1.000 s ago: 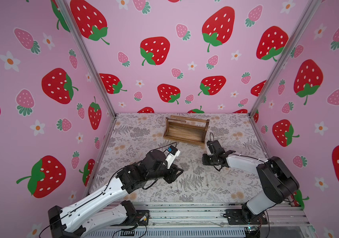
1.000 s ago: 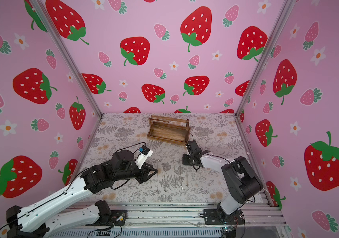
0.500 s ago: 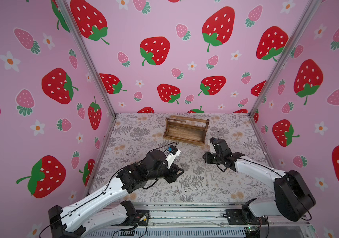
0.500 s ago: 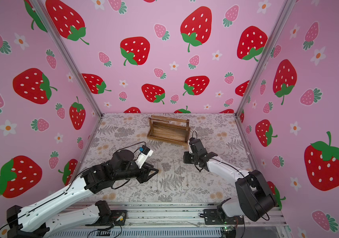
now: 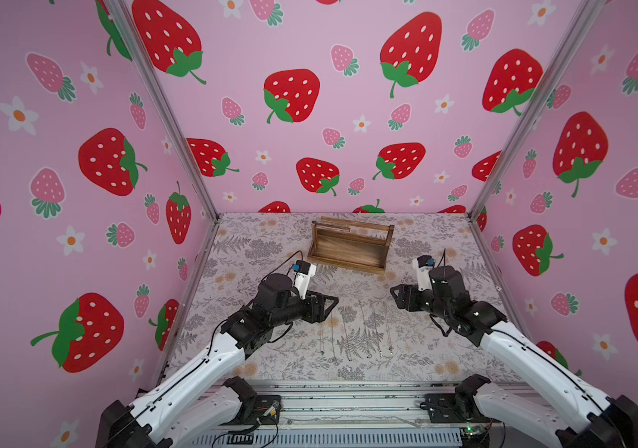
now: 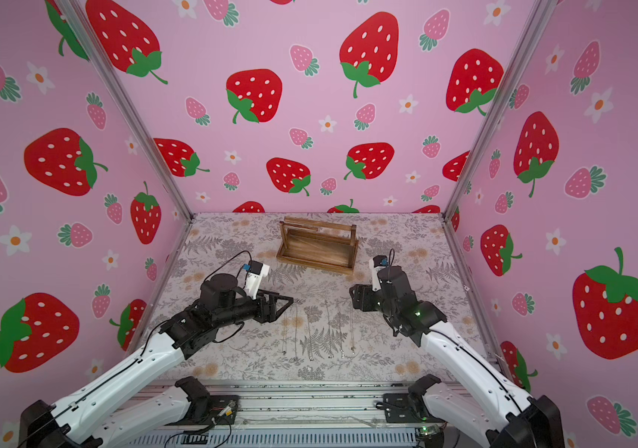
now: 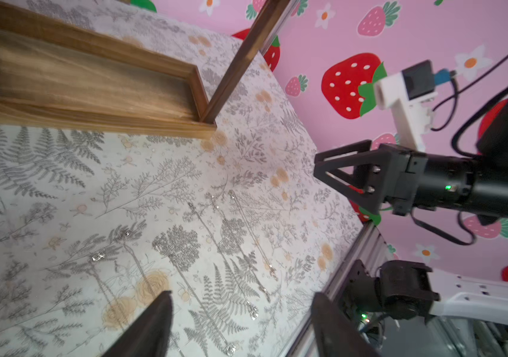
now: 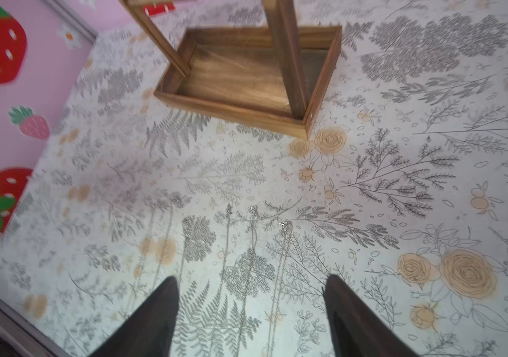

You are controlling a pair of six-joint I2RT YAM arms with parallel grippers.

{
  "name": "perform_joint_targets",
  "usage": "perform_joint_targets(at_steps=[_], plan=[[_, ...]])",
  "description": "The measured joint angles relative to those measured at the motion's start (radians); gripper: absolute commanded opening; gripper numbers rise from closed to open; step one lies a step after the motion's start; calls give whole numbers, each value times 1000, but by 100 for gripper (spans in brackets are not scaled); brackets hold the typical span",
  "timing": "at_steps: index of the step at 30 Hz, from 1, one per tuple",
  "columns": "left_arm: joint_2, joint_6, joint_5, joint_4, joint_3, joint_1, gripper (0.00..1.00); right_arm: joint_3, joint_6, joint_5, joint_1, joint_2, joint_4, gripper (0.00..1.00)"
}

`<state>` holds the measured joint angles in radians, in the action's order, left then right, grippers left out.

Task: Take the necklace off the jewelry display stand
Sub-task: Place the necklace at the center of the board, then reset both arms

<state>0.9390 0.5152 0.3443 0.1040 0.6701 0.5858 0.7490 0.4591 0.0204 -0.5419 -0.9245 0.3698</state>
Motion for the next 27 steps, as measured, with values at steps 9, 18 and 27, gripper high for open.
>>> perform_joint_targets(at_steps=[9, 18, 27], plan=[[-125, 66, -81, -58, -93, -89, 100, -4, -9, 204, 0, 235, 90, 99], [-389, 66, -470, -66, -198, -117, 100, -105, -15, 512, 0, 433, 85, 99], [-406, 56, -611, -69, -237, -146, 99, -221, -42, 571, 0, 510, -3, 99]])
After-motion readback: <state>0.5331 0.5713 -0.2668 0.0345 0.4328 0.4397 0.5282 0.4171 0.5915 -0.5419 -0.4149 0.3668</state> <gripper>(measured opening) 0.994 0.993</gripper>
